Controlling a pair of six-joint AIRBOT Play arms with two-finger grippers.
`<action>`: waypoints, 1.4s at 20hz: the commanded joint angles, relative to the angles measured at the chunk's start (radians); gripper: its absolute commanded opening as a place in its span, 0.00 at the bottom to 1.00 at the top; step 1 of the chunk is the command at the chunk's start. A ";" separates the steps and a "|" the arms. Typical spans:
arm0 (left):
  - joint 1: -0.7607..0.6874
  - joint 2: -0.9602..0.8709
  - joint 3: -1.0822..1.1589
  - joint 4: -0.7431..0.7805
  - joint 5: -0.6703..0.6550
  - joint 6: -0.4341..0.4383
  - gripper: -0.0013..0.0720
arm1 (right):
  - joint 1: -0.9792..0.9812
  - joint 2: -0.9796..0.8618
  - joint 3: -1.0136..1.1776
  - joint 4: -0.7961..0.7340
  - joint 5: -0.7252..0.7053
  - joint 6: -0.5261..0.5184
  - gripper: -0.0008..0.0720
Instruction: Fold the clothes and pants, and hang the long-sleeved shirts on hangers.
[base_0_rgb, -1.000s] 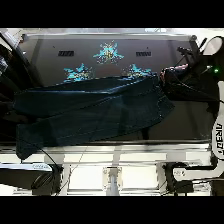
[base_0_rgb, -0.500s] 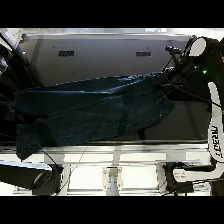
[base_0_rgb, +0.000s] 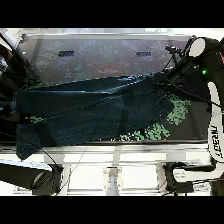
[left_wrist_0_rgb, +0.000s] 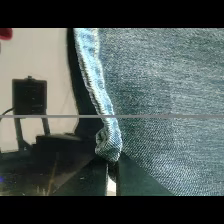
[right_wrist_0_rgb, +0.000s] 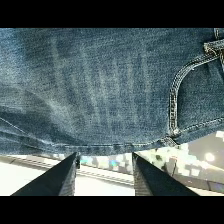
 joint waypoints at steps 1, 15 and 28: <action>-0.016 0.049 0.011 -0.001 -0.037 -0.071 0.05 | 0.001 0.000 0.000 0.001 -0.006 0.000 0.54; -0.352 0.223 0.232 0.658 -0.419 -0.729 0.05 | 0.001 0.000 0.000 -0.007 -0.029 -0.092 0.54; -0.267 -0.006 0.232 1.037 -0.380 -0.867 0.06 | 0.001 0.000 0.000 -0.007 -0.056 -0.090 0.54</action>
